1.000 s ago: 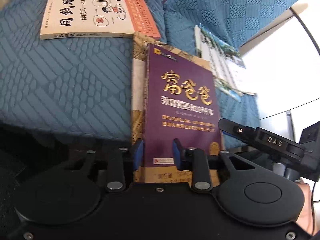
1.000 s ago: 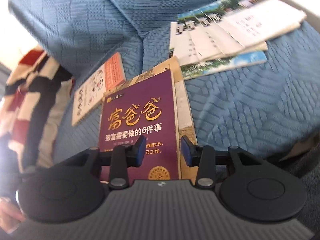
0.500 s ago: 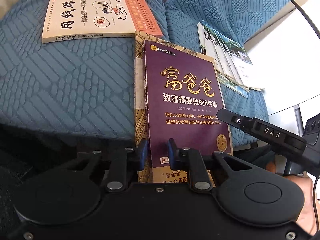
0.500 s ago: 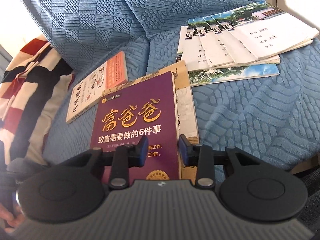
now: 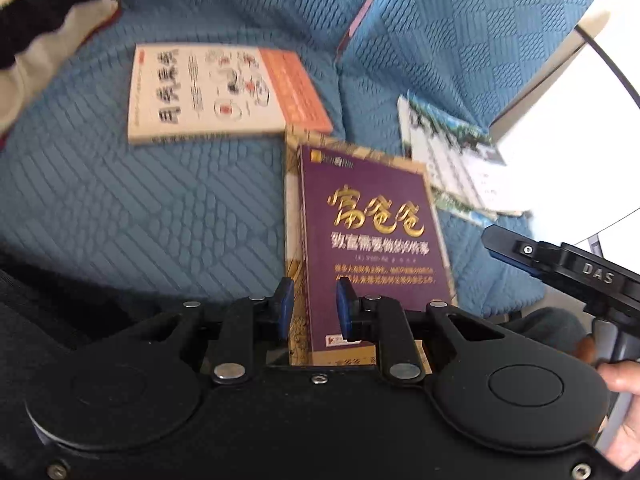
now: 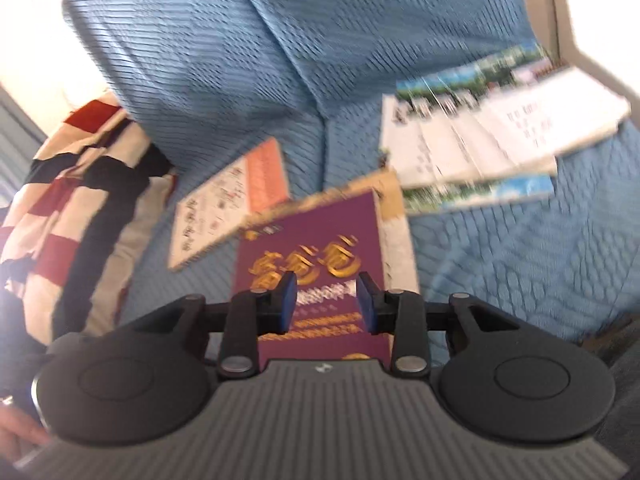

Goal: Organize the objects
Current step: 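Raise the open left tool above the stacked books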

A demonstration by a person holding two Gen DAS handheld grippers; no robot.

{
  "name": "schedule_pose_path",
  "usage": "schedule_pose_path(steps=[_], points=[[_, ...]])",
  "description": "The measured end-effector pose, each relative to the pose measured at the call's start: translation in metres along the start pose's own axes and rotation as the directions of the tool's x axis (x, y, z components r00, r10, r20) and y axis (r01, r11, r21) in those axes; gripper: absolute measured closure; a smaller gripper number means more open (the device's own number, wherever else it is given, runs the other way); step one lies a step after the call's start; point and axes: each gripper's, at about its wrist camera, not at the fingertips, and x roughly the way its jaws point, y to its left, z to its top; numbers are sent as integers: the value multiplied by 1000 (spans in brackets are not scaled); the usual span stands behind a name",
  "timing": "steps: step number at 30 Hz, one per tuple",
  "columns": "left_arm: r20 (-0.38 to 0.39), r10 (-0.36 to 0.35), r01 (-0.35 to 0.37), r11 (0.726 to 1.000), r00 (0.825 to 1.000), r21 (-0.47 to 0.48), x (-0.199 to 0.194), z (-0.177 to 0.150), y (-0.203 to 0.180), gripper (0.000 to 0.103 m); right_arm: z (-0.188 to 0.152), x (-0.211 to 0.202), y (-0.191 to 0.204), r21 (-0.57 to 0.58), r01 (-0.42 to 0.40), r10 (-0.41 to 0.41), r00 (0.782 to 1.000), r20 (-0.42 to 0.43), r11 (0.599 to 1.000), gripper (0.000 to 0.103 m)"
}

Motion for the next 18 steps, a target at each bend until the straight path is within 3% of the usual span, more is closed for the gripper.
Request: schedule_pose_path(steps=[5, 18], points=[[52, 18, -19, 999, 999, 28, -24, 7, -9, 83, 12, -21, 23, -37, -41, 43, 998, 45, 998, 67], [162, 45, -54, 997, 986, 52, -94, 21, -25, 82, 18, -69, 74, -171, -27, 50, 990, 131, 985, 66]])
